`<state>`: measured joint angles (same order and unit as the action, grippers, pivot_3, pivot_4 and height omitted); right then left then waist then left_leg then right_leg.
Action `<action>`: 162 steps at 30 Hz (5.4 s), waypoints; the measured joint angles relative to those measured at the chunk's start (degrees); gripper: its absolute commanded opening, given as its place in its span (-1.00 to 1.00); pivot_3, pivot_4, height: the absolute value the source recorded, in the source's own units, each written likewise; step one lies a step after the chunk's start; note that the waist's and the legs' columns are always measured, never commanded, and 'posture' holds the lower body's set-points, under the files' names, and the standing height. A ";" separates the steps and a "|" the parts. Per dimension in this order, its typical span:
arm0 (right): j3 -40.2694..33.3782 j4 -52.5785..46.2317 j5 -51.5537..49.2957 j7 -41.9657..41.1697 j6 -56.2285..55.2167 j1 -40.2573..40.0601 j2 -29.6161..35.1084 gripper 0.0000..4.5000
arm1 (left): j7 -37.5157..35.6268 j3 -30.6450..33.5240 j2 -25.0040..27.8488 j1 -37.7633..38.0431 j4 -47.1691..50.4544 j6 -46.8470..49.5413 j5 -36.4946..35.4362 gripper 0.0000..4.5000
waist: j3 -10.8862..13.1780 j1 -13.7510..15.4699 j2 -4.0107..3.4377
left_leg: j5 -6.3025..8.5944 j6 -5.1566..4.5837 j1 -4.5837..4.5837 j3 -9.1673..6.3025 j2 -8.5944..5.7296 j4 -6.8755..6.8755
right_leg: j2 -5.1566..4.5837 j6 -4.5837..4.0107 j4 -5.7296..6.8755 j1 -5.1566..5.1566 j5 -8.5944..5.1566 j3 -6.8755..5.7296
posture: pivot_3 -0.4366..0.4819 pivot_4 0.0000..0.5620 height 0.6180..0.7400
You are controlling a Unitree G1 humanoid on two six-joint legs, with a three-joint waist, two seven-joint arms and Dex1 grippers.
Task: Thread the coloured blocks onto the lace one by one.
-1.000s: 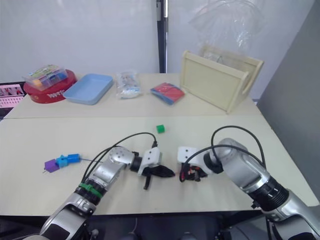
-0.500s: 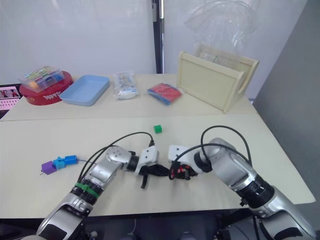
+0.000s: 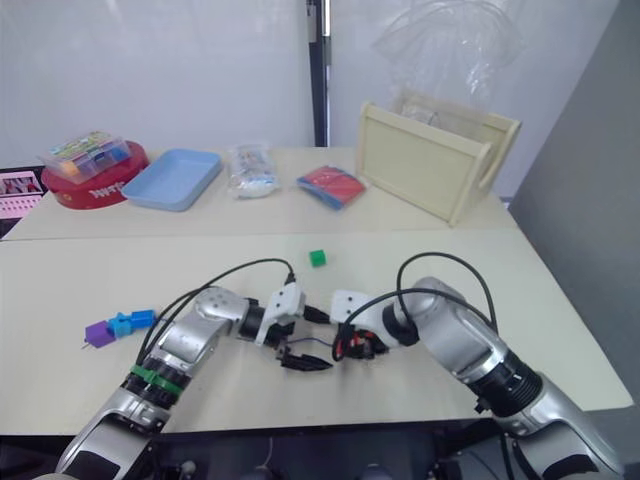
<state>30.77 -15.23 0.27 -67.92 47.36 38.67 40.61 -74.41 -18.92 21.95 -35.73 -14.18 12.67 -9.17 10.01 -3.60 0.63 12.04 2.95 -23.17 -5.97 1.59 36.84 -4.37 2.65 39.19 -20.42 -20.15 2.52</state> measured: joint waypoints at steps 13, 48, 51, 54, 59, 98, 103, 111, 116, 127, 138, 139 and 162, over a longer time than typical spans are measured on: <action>-11.97 -6.69 -8.30 0.05 0.80 -9.74 10.06 0.99 | 4.33 -1.66 -4.96 -1.72 -10.03 -15.47 5.13 1.00 | 0.01 1.79 0.02 | 0.01 -0.01 -0.13 0.00 -0.12 0.02 | -0.09 0.00 -0.17 0.00 0.00 -0.02 | -0.05 -0.47 1.00; -12.34 -3.65 -8.95 11.28 -4.16 -14.23 4.95 -0.72 | 3.93 -2.52 -8.76 -4.97 -15.70 -18.50 7.12 -0.46 | 0.01 1.09 0.03 | 0.01 -0.01 -0.05 -0.01 -0.12 0.02 | -0.07 0.00 -0.13 0.04 0.00 -0.02 | -0.05 -0.47 1.00; -12.34 -3.36 -9.02 11.53 -4.29 -14.16 4.44 -1.00 | 3.89 -2.55 -8.65 -4.86 -15.07 -17.56 7.13 -0.46 | 0.01 1.11 0.03 | 0.01 -0.01 -0.05 -0.01 -0.12 0.02 | -0.07 0.00 -0.13 0.04 0.00 -0.02 | -0.05 -0.47 1.00; -12.13 -2.76 -9.07 11.02 -5.14 -13.88 4.41 -1.00 | 3.95 -2.27 -7.67 -3.93 -12.80 -16.03 6.70 -0.46 | 0.01 0.94 0.03 | 0.01 -0.01 -0.05 -0.01 -0.11 0.01 | -0.06 0.00 -0.12 0.04 0.00 -0.01 | -0.05 -0.47 1.00; -11.58 0.39 -8.97 8.98 -6.82 -11.99 4.93 -1.00 | 2.71 3.04 1.84 -1.70 -6.73 -13.60 3.30 -0.46 | 0.01 0.76 0.02 | 0.00 -0.01 -0.01 -0.01 -0.08 -0.01 | -0.04 0.00 -0.10 0.02 0.00 0.00 | -0.05 -0.47 1.00; -8.47 3.03 -9.55 2.19 -7.95 -5.90 0.36 -1.00 | -7.82 17.49 18.80 -1.90 -6.81 -2.93 -9.88 0.98 | 0.03 -0.35 0.03 | -0.01 0.01 -0.12 0.02 0.07 -0.12 | 0.04 0.00 0.12 -0.28 0.00 -0.02 | -0.05 -0.47 1.00; -4.33 3.31 -9.29 -0.59 -7.96 -1.24 -0.46 -1.00 | -7.06 10.21 8.16 -0.50 -3.99 -6.08 -8.32 0.98 | 0.03 -0.11 0.04 | -0.01 0.03 -0.21 0.02 0.04 -0.01 | 0.01 0.00 0.10 -0.28 0.00 -0.03 | -0.05 -0.47 1.00; -2.00 5.81 -7.09 -2.66 -8.45 0.84 0.12 -1.00 | -6.13 5.13 0.41 1.48 -4.49 -11.26 -6.09 0.98 | 0.03 -0.10 0.04 | -0.01 0.02 -0.19 0.02 0.03 0.00 | 0.01 0.00 0.09 -0.28 0.00 0.00 | -0.05 -0.47 1.00; -1.98 5.78 -6.78 -3.21 -8.34 0.83 0.50 -1.00 | -5.32 4.34 -0.30 6.84 -4.20 -11.57 -5.57 0.45 | 0.03 -0.17 0.04 | -0.01 0.02 -0.16 0.02 0.03 0.00 | 0.00 0.00 0.11 -0.27 0.00 -0.01 | -0.05 -0.47 1.00; -1.97 5.50 -6.56 -4.41 -8.00 0.80 0.66 -1.00 | -2.09 4.02 -2.00 9.34 -3.49 -11.38 -4.47 0.18 | 0.03 0.86 0.04 | -0.01 0.02 -0.18 0.03 -0.01 0.01 | -0.03 0.00 0.07 -0.27 0.00 0.00 | -0.05 -0.47 1.00; -1.93 4.42 -6.72 -4.52 -7.69 0.52 0.54 -1.00 | -1.81 4.55 -1.80 8.95 -3.48 -8.23 -5.74 -0.98 | 0.03 0.92 0.04 | -0.01 0.02 -0.18 0.03 -0.01 0.02 | -0.03 0.00 0.07 -0.26 0.00 0.00 | -0.05 -0.47 1.00; -1.93 4.36 -6.74 -4.53 -7.60 0.47 0.53 -1.00 | -1.84 4.60 -1.84 8.95 -3.47 -7.67 -6.00 -0.98 | 0.03 0.95 0.04 | -0.01 0.02 -0.18 0.03 -0.02 0.02 | -0.04 0.00 0.07 -0.26 0.00 0.00 | -0.05 -0.47 1.00; -1.37 2.84 -6.57 -4.37 -5.55 -0.39 0.64 -1.00 | -1.65 5.34 -1.19 8.95 0.00 -6.13 -7.03 0.12 | 0.03 1.00 0.04 | -0.01 0.02 -0.18 0.03 -0.02 0.02 | -0.04 0.00 0.04 -0.25 0.00 0.00 | -0.05 -0.47 1.00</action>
<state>29.40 -12.39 -6.30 -72.28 41.81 38.28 41.25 -76.06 -13.57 20.77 -26.78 -14.18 6.54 -16.21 10.04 -2.60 0.67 12.03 2.97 -23.35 -5.95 1.57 36.86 -4.41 2.65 39.23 -20.68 -20.15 2.52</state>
